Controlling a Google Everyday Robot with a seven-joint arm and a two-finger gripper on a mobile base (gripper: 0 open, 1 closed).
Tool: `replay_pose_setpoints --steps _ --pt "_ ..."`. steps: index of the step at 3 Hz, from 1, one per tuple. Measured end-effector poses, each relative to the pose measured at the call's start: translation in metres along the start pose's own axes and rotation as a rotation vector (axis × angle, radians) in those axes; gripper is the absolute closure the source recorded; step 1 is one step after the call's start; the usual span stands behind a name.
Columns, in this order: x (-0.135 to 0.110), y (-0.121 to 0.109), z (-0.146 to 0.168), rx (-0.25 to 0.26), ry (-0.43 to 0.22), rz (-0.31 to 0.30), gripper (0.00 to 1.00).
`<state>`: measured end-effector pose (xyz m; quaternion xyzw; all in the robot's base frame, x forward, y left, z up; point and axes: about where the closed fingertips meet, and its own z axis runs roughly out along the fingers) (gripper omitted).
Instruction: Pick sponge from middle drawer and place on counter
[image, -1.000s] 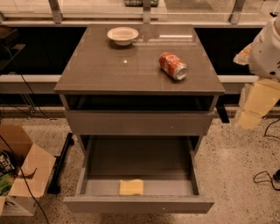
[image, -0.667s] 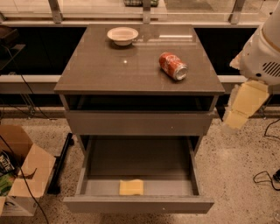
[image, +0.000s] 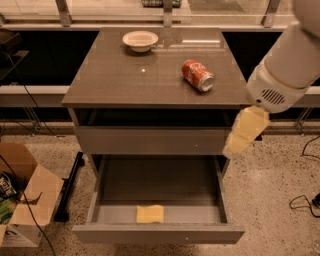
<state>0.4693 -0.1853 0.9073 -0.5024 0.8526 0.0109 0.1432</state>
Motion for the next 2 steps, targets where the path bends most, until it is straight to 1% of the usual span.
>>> replay_pose_setpoints --steps 1,2 --pt "0.003 0.003 0.048 -0.027 -0.017 0.095 0.0" --pt "0.003 0.01 0.078 -0.127 -0.073 0.09 0.0"
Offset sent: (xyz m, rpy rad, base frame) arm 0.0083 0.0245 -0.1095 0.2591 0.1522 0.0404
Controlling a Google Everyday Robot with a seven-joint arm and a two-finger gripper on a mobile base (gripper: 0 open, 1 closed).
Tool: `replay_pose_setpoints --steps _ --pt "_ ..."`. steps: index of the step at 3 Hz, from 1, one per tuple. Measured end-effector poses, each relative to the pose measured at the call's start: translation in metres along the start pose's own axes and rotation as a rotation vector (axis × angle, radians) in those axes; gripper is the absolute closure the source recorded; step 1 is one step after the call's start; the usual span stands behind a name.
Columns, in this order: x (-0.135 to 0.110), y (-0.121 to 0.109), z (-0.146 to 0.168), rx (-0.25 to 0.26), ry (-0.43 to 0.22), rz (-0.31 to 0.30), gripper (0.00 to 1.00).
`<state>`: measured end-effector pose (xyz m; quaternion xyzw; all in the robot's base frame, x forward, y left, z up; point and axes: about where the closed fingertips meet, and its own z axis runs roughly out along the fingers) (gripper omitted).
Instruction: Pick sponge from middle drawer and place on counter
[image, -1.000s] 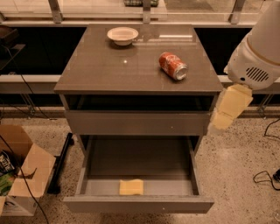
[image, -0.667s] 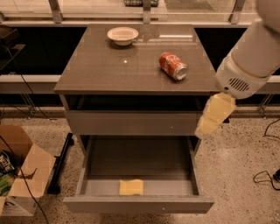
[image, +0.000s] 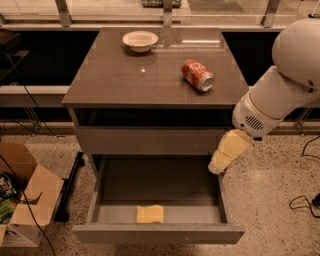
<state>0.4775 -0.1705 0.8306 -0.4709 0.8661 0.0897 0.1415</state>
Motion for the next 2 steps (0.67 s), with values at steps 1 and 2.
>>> replay_pose_setpoints --steps 1,2 --pt "-0.001 0.002 0.003 -0.012 -0.005 -0.01 0.0" --pt "-0.007 -0.004 0.028 -0.007 0.02 0.04 0.0"
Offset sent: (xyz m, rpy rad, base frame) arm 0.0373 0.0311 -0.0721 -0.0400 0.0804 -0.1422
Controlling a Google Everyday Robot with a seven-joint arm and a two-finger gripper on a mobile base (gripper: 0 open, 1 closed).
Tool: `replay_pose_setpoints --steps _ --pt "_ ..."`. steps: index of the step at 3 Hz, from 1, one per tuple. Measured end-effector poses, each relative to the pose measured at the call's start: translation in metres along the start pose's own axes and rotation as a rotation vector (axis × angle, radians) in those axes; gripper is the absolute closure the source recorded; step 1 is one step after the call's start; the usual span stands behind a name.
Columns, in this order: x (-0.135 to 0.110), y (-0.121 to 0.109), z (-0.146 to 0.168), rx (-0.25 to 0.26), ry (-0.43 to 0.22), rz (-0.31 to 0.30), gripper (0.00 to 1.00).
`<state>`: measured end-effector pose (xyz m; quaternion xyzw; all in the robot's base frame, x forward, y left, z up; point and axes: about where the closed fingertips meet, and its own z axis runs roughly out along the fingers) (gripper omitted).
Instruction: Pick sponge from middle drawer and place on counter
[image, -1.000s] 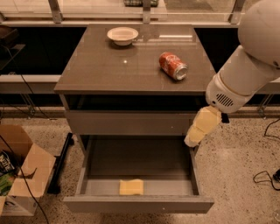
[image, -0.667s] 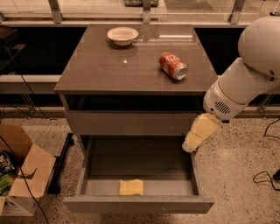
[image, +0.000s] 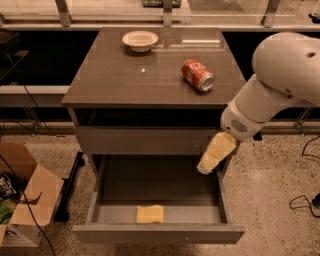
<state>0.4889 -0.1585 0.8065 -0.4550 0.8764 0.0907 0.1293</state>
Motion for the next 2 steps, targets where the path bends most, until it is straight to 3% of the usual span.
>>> replay_pose_setpoints --steps 2 --pt "-0.012 -0.022 0.084 -0.041 -0.022 0.187 0.0"
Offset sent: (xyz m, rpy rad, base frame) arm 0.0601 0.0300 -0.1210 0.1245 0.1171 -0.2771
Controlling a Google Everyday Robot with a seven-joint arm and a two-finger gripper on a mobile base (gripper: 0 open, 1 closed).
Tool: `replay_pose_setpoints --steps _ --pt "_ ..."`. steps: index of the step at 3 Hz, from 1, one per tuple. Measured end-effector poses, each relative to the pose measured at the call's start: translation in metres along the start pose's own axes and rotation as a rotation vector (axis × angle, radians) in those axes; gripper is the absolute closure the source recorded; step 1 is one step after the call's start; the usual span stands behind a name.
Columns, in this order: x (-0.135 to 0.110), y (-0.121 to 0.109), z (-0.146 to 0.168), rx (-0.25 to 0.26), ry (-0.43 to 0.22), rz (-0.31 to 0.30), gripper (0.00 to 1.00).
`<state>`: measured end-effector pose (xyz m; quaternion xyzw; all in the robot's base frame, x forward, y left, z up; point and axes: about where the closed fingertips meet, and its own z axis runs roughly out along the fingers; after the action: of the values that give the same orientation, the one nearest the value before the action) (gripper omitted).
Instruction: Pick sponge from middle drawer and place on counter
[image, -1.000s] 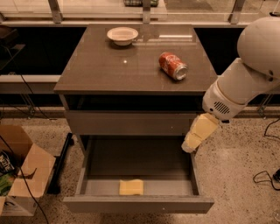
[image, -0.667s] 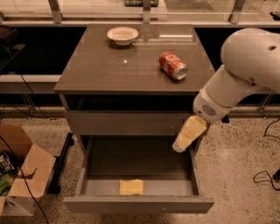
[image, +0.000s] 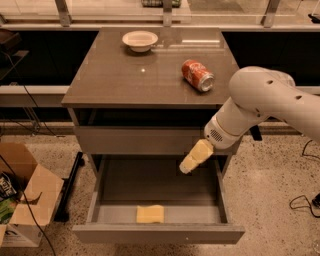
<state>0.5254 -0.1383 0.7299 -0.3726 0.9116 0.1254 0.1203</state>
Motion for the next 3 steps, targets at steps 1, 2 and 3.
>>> replay_pose_setpoints --steps 1,2,3 --pt "0.004 -0.008 0.041 -0.033 0.012 0.098 0.0" --pt "0.014 -0.012 0.082 -0.063 0.035 0.199 0.0" --pt "0.028 -0.012 0.131 -0.112 0.075 0.302 0.0"
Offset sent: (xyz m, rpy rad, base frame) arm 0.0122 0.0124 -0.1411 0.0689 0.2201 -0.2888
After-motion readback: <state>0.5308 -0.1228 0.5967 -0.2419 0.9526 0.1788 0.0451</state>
